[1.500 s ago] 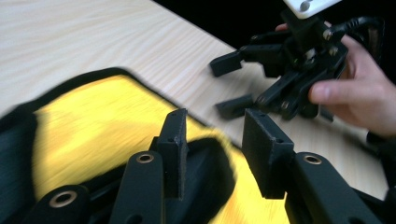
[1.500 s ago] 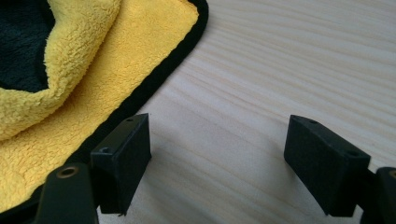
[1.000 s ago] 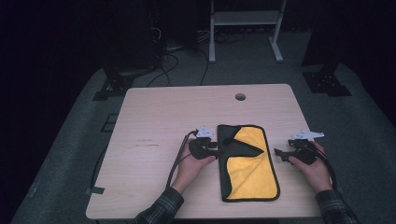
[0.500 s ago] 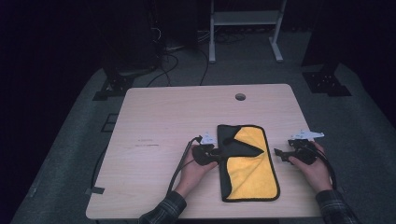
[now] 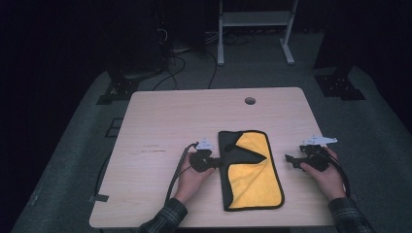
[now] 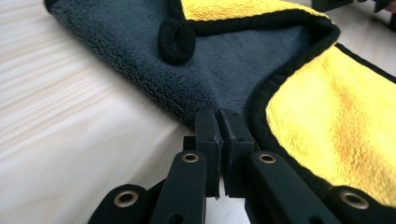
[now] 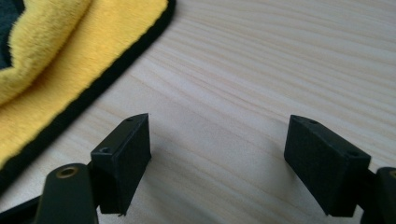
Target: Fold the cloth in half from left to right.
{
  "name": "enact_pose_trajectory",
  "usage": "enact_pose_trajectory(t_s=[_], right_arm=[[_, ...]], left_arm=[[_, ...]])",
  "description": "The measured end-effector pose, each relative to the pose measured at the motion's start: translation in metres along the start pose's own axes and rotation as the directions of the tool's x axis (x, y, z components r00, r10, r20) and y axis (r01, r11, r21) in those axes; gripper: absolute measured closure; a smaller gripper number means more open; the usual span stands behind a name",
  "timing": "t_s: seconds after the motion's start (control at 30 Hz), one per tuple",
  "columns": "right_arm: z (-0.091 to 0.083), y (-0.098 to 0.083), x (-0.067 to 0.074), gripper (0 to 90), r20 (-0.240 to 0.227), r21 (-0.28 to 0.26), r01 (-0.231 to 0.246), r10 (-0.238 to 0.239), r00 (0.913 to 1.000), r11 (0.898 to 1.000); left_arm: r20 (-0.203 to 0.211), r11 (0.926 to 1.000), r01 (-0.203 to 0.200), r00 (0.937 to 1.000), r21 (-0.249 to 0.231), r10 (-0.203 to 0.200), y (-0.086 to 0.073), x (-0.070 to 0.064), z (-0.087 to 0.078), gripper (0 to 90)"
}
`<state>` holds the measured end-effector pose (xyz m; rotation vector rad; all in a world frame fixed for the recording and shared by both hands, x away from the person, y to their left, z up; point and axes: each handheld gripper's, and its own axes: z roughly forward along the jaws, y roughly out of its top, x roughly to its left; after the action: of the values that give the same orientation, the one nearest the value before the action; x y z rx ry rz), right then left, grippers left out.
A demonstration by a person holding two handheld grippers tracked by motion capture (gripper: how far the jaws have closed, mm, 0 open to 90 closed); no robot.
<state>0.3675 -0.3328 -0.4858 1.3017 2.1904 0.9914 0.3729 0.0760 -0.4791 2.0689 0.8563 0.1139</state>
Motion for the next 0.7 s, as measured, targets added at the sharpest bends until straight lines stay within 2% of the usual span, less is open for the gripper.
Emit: enact_pose_trajectory(t_s=[0.1, 0.33, 0.47, 0.53, 0.63, 0.67, 0.7], right_arm=[[0.000, 0.000, 0.000, 21.4, -0.002, 0.000, 0.004, -0.004, 1.0000, 1.000], [0.000, 0.000, 0.003, 19.4, -0.015, 0.005, 0.014, -0.014, 0.9998, 1.000], [0.001, 0.001, 0.007, 18.6, -0.026, 0.007, 0.022, -0.022, 0.9994, 1.000], [0.001, 0.001, 0.008, 19.9, -0.025, 0.006, 0.025, -0.024, 0.9994, 1.000], [0.001, 0.005, 0.013, 32.2, -0.025, 0.010, 0.030, -0.030, 0.9992, 0.999], [0.001, 0.005, 0.013, 32.2, -0.025, 0.010, 0.030, -0.030, 0.9992, 0.999], [0.003, 0.009, 0.017, 34.2, -0.017, 0.015, 0.040, -0.040, 0.9991, 0.999]], left_arm=[[-0.023, 1.0000, 0.006, 0.9997, -0.001, -0.006, -0.001, 0.011, -0.012, 86.8], [-0.047, 0.9999, 0.014, 0.9988, 0.009, -0.013, -0.008, 0.022, -0.031, 86.8], [-0.067, 0.9994, 0.032, 0.9973, 0.012, -0.031, -0.020, 0.030, -0.050, 86.8], [-0.072, 0.9994, 0.031, 0.9970, 0.016, -0.029, -0.022, 0.031, -0.054, 86.7], [-0.090, 0.9989, 0.045, 0.9949, 0.014, -0.044, -0.031, 0.039, -0.065, 85.3], [-0.090, 0.9989, 0.045, 0.9949, 0.014, -0.044, -0.031, 0.039, -0.065, 83.0], [-0.110, 0.9982, 0.055, 0.9926, 0.022, -0.052, -0.034, 0.043, -0.066, 78.7]])
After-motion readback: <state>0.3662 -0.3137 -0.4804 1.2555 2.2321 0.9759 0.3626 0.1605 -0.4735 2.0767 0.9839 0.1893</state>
